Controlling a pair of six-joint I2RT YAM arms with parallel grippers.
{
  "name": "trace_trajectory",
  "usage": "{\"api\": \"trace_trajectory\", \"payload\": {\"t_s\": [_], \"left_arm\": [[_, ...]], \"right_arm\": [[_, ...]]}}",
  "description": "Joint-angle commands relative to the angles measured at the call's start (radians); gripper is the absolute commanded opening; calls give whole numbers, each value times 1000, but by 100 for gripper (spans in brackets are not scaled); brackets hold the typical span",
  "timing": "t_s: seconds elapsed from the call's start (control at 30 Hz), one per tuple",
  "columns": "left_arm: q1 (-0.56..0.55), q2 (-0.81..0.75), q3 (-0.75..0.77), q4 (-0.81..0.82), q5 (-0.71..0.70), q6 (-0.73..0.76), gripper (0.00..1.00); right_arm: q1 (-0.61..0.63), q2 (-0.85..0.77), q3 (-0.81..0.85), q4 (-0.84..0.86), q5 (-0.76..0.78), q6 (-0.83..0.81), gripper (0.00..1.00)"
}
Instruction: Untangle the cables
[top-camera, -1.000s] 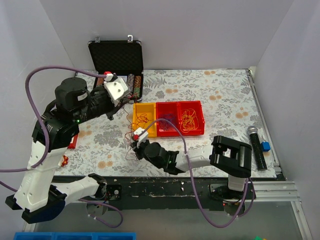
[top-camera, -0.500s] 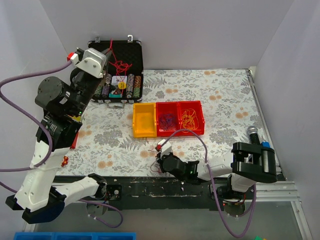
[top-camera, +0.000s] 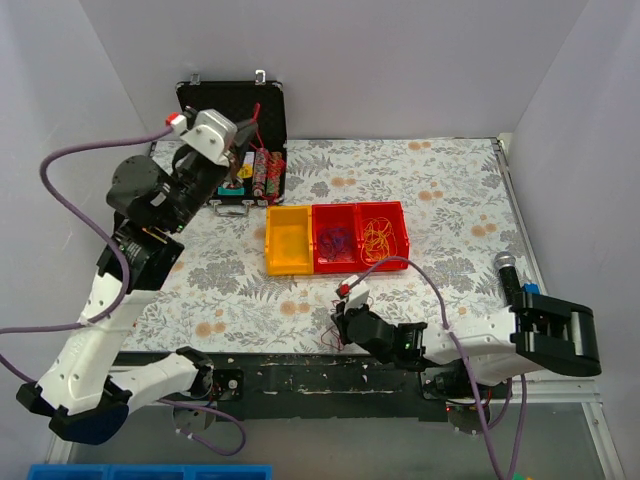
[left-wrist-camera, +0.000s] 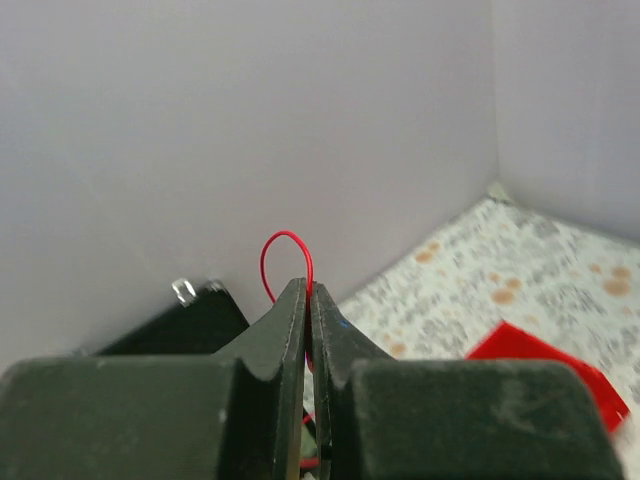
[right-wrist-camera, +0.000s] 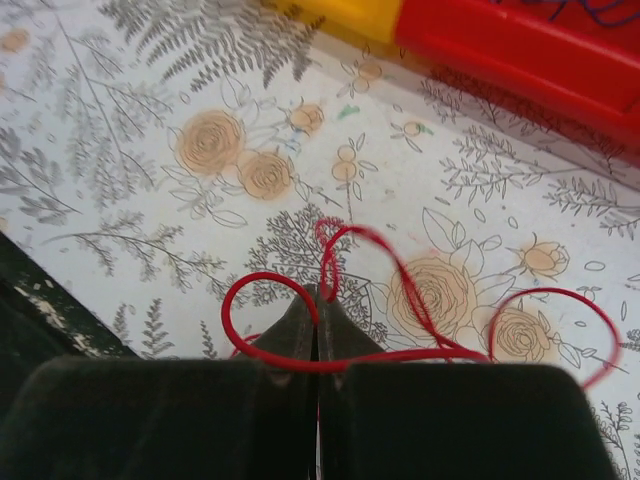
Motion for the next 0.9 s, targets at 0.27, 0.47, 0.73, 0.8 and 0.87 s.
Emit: {"api": "trace_trajectory", "payload": {"t_s": [0.27, 0.47, 0.73, 0.8, 0.87], "left_arm": [[3, -36, -383, 71, 86, -83, 0], [3, 11, -495, 172, 60, -80, 0], [3, 74, -594, 308, -17, -103, 0], [3, 96, -612, 345, -35, -92, 0], [3, 125, -617, 347, -32, -87, 0]], "right_arm": [[7, -340, 113, 0, -13, -171, 1], [6, -441, 156, -31, -48, -240, 1], [6, -484, 268, -95, -94, -315, 1], [6, -482, 308, -107, -105, -337, 1], [6, -479, 344, -118, -110, -357, 1]]}}
